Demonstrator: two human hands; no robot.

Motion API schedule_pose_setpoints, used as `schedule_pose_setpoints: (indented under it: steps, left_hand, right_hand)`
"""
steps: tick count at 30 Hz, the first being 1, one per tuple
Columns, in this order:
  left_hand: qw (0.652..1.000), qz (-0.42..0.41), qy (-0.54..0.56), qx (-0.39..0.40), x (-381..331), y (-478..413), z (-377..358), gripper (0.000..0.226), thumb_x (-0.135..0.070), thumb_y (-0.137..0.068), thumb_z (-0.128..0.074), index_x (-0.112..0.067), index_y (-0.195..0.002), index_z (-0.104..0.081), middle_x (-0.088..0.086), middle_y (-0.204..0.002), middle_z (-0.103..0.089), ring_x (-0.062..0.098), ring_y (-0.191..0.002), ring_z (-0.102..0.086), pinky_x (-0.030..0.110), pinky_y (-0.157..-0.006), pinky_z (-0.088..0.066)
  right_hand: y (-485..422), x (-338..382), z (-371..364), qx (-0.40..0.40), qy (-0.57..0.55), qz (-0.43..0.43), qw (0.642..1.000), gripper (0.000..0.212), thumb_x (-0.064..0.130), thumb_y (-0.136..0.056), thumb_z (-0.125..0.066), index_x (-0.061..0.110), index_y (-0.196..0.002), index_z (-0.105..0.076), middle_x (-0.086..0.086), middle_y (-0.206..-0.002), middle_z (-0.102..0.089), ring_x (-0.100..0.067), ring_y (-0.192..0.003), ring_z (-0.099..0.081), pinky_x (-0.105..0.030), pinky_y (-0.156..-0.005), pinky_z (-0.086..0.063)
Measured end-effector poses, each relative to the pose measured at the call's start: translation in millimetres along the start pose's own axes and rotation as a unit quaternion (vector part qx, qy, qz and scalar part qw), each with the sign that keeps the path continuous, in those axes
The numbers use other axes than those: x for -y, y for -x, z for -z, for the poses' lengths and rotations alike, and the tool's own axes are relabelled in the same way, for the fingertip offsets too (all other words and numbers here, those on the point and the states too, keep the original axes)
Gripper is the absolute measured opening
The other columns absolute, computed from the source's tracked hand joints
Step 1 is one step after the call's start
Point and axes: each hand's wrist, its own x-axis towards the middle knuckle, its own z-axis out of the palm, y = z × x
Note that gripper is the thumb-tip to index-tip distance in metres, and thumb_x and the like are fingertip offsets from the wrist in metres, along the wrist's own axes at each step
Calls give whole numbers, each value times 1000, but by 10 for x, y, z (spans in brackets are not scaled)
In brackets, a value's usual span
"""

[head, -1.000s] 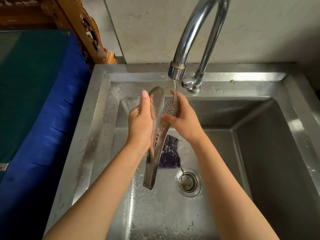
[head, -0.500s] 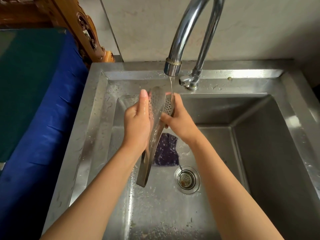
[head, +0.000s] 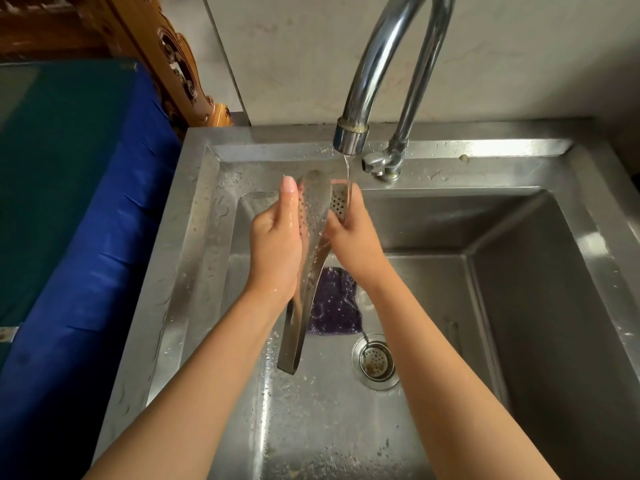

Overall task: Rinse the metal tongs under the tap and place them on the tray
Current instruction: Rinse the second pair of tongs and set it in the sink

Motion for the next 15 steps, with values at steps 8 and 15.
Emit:
schedule_pose_setpoints:
  steps: [8,15]
  left_hand:
    - [996,79,32,0,-14,-36,-55,47,-54,-88,-46,-28,-57,-69,-7,-49,-64,8,-47,-63,23,-53,-53]
    - [978,156,137,32,-109,-228,24,36,-39,-95,-45,-17,-67,-48,-9,-42,-42,5,-30,-34,16,-31,-23]
  right_hand:
    - [-99,39,-92,-158,-101,-110,976,48,42,-100,-28,11,-77,-55,7,-51,-54,0,-41,-52,-13,-42,-42]
    - [-117,158,8,-5,-364,-159,918,49,62,-89,-36,20,-63,-40,8,-51,-31,-7,-39,-24,-19,-34,-24]
